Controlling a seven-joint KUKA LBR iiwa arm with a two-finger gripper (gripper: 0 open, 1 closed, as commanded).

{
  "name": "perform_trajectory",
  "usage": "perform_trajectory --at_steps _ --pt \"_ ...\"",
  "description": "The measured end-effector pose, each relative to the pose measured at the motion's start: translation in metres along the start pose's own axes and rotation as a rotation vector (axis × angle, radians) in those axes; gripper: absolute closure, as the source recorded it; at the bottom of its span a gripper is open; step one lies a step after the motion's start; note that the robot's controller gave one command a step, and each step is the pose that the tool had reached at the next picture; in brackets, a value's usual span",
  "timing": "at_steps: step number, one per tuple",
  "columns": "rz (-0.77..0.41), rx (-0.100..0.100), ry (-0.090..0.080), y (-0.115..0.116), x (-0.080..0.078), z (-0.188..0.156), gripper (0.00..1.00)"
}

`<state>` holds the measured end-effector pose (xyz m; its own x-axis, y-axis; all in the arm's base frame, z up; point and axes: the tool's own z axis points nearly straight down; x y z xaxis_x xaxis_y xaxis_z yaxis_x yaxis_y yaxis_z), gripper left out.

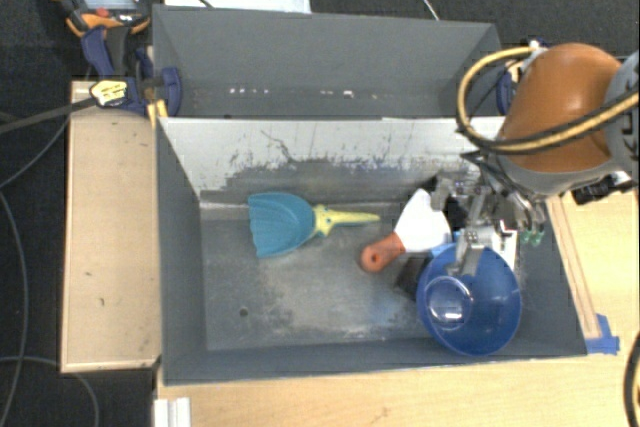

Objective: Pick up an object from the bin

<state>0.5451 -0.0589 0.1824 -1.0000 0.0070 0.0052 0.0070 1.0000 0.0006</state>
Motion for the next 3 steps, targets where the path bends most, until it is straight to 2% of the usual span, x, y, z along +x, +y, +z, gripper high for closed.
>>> perform_trajectory --at_steps 1,2,3 --pt "-0.003 0.001 -0.008 0.000 -0.002 -0.005 0.00" --pt "-0.180 0.001 -0.007 0.005 -0.011 0.072 0.00" --pt "0.022 0.001 -0.013 0.030 -0.019 0.093 0.00"
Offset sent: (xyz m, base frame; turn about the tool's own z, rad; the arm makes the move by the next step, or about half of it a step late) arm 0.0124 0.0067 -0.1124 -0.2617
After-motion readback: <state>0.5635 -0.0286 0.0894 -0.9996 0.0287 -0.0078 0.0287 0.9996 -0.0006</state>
